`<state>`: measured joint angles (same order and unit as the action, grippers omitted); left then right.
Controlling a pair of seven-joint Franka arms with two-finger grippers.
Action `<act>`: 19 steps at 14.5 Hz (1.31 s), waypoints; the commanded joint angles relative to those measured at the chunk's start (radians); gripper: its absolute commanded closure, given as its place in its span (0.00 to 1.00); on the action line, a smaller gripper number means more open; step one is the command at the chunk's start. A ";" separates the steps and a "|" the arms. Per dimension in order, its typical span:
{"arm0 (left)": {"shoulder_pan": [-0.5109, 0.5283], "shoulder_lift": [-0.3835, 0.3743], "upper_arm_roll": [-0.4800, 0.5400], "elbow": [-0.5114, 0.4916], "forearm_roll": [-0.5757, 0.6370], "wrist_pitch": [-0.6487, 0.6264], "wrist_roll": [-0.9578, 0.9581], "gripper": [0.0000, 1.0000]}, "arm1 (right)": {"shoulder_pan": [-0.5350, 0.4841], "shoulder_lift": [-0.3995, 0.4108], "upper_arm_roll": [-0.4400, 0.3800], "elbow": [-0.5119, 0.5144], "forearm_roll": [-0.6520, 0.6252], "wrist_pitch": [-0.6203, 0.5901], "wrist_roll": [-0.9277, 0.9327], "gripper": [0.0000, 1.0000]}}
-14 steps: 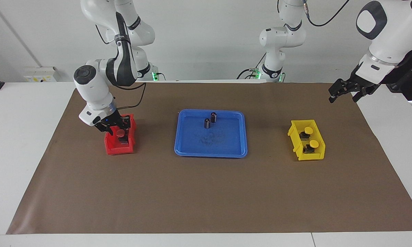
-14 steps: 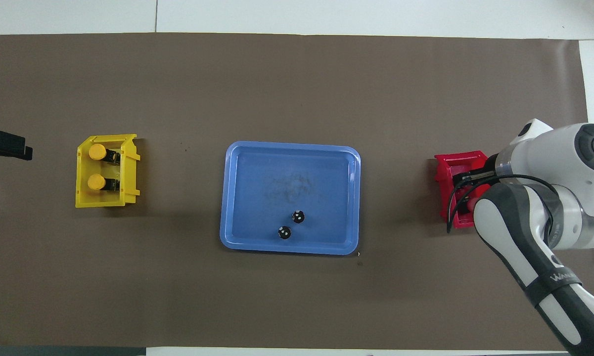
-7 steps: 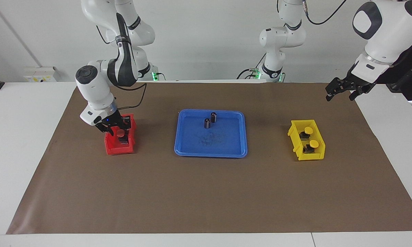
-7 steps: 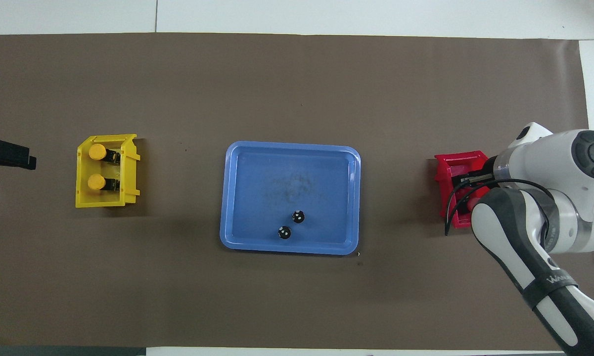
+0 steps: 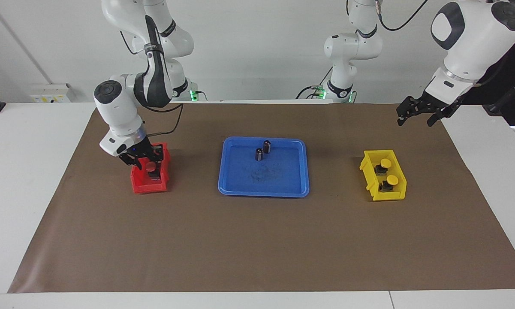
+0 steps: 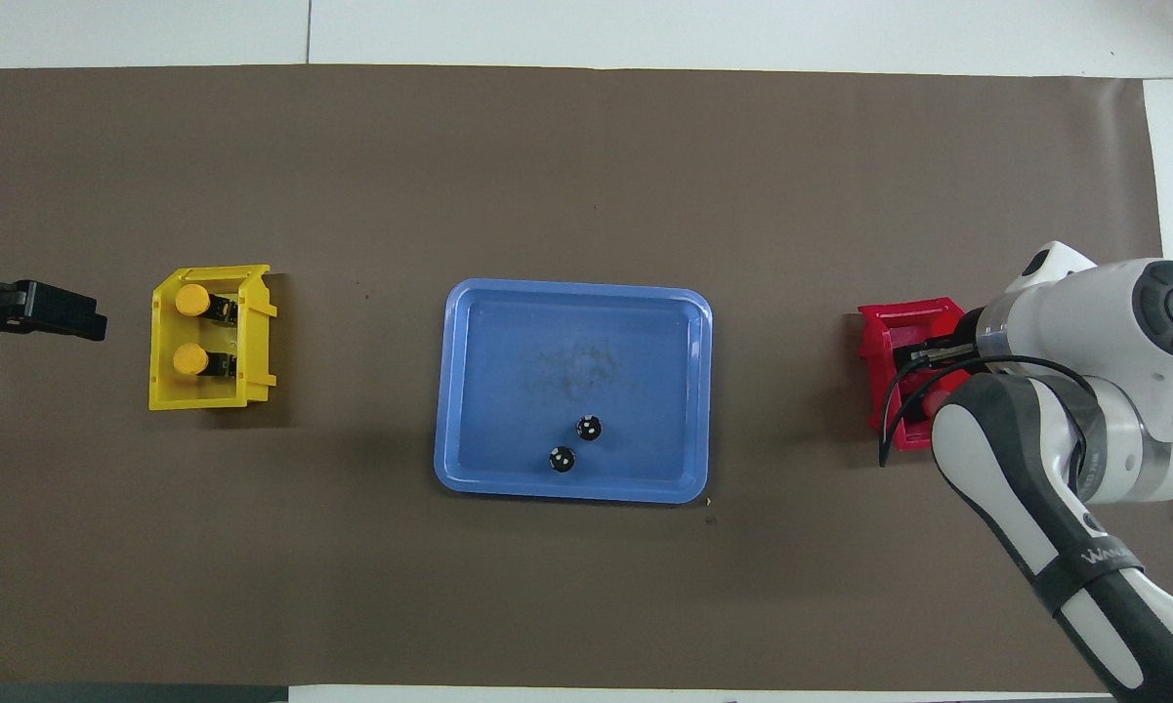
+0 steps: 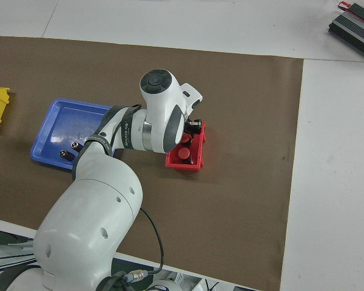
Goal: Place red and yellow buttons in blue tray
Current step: 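Reach the right gripper into the red holder and grasp a red button, then carry the red button into the blue tray while the left gripper reaches the yellow holder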
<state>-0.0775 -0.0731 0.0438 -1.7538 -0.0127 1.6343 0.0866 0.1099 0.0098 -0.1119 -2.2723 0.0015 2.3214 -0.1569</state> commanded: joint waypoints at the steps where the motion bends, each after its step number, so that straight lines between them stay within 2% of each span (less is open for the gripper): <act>1: -0.011 -0.025 0.010 -0.021 -0.001 0.006 0.007 0.00 | -0.015 -0.010 0.006 -0.032 0.020 0.036 -0.038 0.37; 4: -0.018 -0.024 0.010 -0.018 -0.001 0.006 0.007 0.00 | -0.015 -0.010 0.006 -0.033 0.020 0.041 -0.039 0.38; 5: -0.018 -0.024 0.010 -0.016 -0.001 0.004 0.007 0.00 | -0.018 -0.010 0.006 -0.036 0.020 0.042 -0.046 0.43; 10: -0.019 -0.024 0.011 -0.015 -0.001 0.004 0.007 0.00 | -0.015 -0.008 0.006 -0.029 0.018 0.033 -0.046 0.80; 11: -0.016 -0.024 0.011 -0.015 -0.001 0.002 0.007 0.00 | -0.013 -0.007 0.006 -0.012 0.018 0.020 -0.046 0.82; 13: -0.022 -0.022 0.011 -0.012 -0.001 0.002 0.005 0.00 | -0.019 0.019 0.006 0.103 0.018 -0.119 -0.055 0.82; 16: -0.025 -0.019 0.010 -0.006 0.000 0.006 -0.010 0.00 | -0.021 0.079 0.005 0.375 0.017 -0.418 -0.069 0.82; 18: -0.025 -0.020 0.011 -0.009 0.007 0.009 -0.005 0.00 | 0.002 0.123 0.009 0.546 0.018 -0.569 -0.047 0.82; 19: -0.022 -0.022 0.011 -0.015 0.008 0.010 -0.001 0.00 | 0.045 0.154 0.009 0.629 0.018 -0.623 0.011 0.82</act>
<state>-0.0892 -0.0758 0.0456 -1.7511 -0.0127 1.6355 0.0858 0.1129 0.0650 -0.1084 -1.8303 0.0053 1.8064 -0.1861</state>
